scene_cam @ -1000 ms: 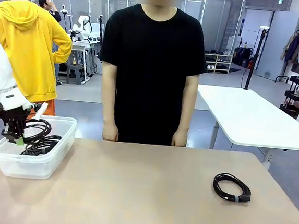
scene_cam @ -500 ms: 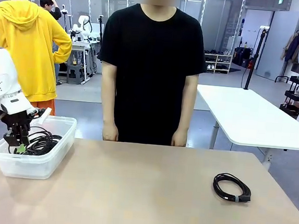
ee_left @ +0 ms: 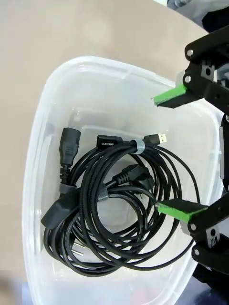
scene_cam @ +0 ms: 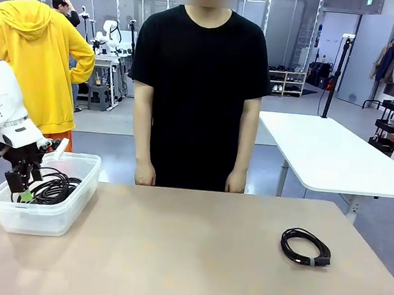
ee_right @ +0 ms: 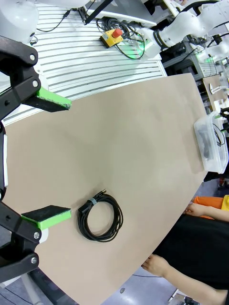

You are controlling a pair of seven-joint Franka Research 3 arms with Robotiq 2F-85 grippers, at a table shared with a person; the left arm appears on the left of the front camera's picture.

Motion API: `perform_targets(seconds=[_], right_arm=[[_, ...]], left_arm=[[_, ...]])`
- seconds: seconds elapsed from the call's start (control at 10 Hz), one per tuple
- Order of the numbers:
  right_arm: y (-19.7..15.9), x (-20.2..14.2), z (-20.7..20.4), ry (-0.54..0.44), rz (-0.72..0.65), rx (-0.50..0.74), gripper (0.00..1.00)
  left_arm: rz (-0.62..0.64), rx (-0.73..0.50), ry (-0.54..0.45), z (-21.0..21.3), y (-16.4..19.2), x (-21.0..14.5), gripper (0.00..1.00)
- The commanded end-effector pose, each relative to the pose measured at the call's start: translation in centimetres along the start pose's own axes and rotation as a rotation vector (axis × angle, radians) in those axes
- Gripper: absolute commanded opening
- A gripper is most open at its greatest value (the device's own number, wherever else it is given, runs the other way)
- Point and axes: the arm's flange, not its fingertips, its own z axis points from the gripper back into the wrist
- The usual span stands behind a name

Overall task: Organize and store the cables.
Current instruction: Place the USB Extension Cable into the Organizing box.

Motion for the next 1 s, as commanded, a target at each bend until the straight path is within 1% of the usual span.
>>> perform_targets(seconds=[0.0,0.1,0.9], right_arm=[[0.1,0.1,0.1,-0.01,0.011,-0.002,1.0],[0.1,0.1,0.1,-0.01,0.011,-0.002,1.0],[0.1,0.1,0.1,-0.01,0.011,-0.002,1.0]], left_arm=[[0.08,0.057,-0.005,1.7,-2.0,0.0,1.0],[0.0,0.0,0.0,0.0,0.0,0.0,1.0],[0.0,0.0,0.0,0.0,0.0,0.0,1.0]])
